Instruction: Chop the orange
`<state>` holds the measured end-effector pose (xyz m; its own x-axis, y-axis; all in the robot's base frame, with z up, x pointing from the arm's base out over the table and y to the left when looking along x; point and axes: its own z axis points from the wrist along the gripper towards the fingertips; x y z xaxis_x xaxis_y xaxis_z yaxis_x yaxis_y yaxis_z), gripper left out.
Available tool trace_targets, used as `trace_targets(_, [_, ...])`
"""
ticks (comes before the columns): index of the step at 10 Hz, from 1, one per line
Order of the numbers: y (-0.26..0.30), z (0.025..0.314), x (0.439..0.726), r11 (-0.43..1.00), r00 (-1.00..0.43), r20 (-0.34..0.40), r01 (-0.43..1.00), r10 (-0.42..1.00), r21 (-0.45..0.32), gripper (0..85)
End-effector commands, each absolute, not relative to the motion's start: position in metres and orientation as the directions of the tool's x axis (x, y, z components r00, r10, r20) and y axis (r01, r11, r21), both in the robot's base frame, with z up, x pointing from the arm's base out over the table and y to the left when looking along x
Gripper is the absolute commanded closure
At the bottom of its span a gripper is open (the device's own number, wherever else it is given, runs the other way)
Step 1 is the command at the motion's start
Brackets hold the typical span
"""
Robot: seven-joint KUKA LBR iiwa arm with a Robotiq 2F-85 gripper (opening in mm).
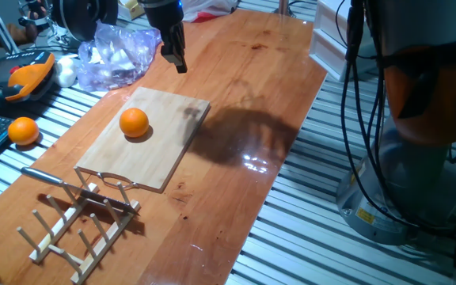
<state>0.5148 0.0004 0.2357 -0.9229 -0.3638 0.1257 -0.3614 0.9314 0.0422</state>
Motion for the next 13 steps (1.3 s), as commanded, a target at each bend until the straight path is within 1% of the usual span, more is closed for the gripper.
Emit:
trace_targets(1, [0.0004,0.2357,0.5147,0.931,-0.923,0.126,-0.362,-0.364,0.042,85.0])
trace_targets(8, [0.0003,0.2356,0.5147,0.935,-0.926,0.132,-0.351,-0.354,0.043,85.0])
trace_targets(13, [0.0003,0.2356,0.5147,0.94,-0.932,0.123,-0.339,-0.341,0.04,85.0])
